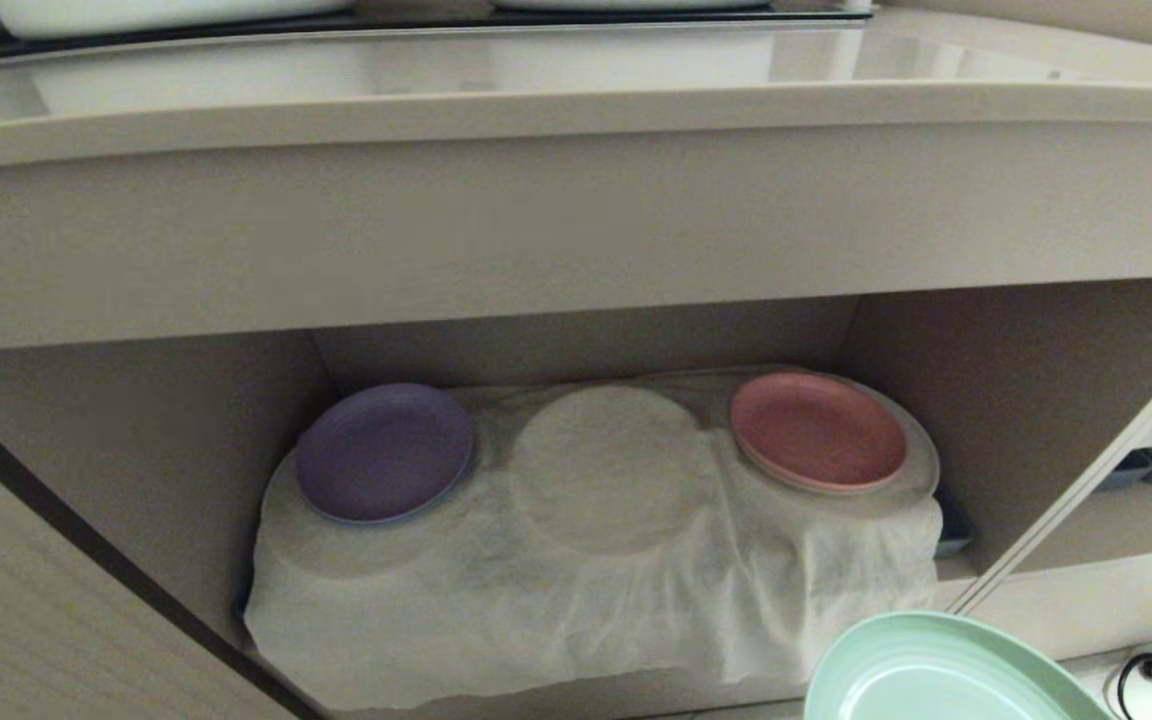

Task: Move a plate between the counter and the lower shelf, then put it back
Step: Put the plate

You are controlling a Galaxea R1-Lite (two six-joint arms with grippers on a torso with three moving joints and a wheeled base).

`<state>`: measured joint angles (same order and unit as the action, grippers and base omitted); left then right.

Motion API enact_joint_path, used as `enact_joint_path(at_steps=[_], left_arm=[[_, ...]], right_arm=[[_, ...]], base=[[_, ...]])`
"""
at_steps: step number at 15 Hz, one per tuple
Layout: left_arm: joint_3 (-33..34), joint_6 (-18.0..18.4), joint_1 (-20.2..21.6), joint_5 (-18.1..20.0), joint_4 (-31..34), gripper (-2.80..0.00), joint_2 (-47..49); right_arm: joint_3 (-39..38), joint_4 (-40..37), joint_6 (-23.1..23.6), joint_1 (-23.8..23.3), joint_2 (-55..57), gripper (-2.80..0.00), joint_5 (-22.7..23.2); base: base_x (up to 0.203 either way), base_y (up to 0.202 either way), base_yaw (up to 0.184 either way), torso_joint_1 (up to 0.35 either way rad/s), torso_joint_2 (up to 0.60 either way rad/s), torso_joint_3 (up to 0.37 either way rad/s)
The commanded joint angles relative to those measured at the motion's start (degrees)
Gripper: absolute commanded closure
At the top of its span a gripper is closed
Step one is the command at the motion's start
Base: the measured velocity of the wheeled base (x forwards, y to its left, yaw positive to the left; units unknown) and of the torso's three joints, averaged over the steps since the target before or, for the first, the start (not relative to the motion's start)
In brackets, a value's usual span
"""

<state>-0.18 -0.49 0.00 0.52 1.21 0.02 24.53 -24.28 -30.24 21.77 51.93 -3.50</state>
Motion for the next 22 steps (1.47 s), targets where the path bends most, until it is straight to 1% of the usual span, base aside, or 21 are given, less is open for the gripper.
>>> enact_joint_path(at_steps=[1,14,18,22], left_arm=[[0.01,-0.03,0.00,0.00,0.02,0.00,-0.02],[0.01,0.02,0.00,0.00,0.02,0.00,-0.02],[0.01,0.05,0.00,0.00,0.02,0.00,-0.02],[0.01,-0.02,0.00,0.00,0.02,0.00,-0.02]], right_arm=[[-0.11,-0.25,-0.17,0.11,0.01,0.00,-0.02],[0.26,-0.79,-0.17,0.29,0.28,0.00,-0.72],[0.35,-0.77,-0.17,0.29,0.37,0.00,-0.64],[0.52,-0.69,-0.17,0.29,0.54,0.00,-0.64]], base=[[0.000,0.000,0.000,0.000,0.00,0.000],[0.000,0.000,0.000,0.001,-0.01,-0.002],[0.000,0.000,0.000,0.065,-0.23,-0.249],[0.000,0.000,0.000,0.167,-0.53,-0.284]])
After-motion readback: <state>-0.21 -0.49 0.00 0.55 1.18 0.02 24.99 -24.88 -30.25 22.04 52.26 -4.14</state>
